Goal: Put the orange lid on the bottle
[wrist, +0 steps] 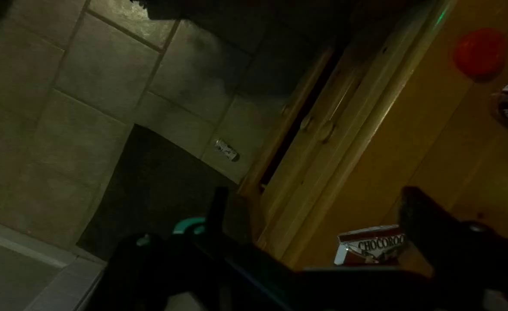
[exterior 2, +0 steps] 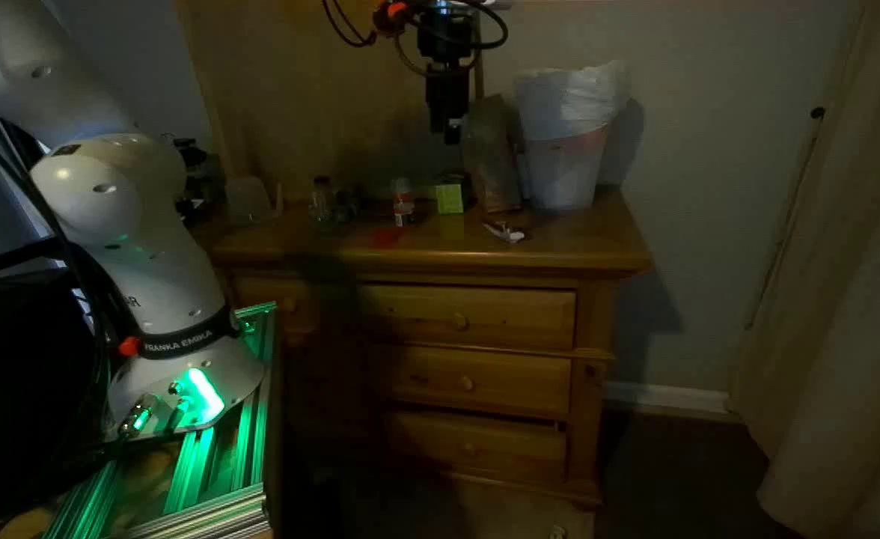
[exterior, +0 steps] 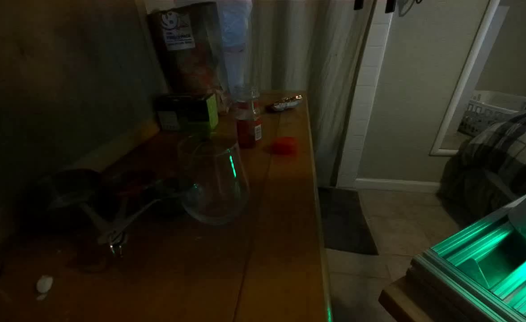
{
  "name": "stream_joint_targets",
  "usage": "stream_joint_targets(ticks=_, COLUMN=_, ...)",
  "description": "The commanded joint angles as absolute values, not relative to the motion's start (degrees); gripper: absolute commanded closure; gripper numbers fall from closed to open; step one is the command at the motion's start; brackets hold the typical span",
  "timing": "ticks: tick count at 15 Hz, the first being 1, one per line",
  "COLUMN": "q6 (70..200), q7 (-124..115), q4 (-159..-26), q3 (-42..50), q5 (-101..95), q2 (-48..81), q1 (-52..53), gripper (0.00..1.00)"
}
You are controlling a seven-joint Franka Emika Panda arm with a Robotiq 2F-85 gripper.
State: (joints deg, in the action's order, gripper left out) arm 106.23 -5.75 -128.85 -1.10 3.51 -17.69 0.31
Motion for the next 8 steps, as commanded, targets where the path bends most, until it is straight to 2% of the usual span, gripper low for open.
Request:
stream_joint_targets(ticks=1, q6=106.1, q7=-5.7, q4=-128.7, q3=-1.1, q5=3.5, q2=-17.7, q1=0.2, gripper=0.00)
stream_joint_targets(ticks=4, q6=106.1, q7=-5.7, q4=-128.7, q3=-1.1, q5=3.5, q2=-17.7, q1=0.2, gripper=0.00)
stream_joint_targets(ticks=8, q6=107.7, q7=-3.1, q4=-130.6, q3=-5.9, q5=3.1, q2=-13.9, q1=4.8, gripper=0.00)
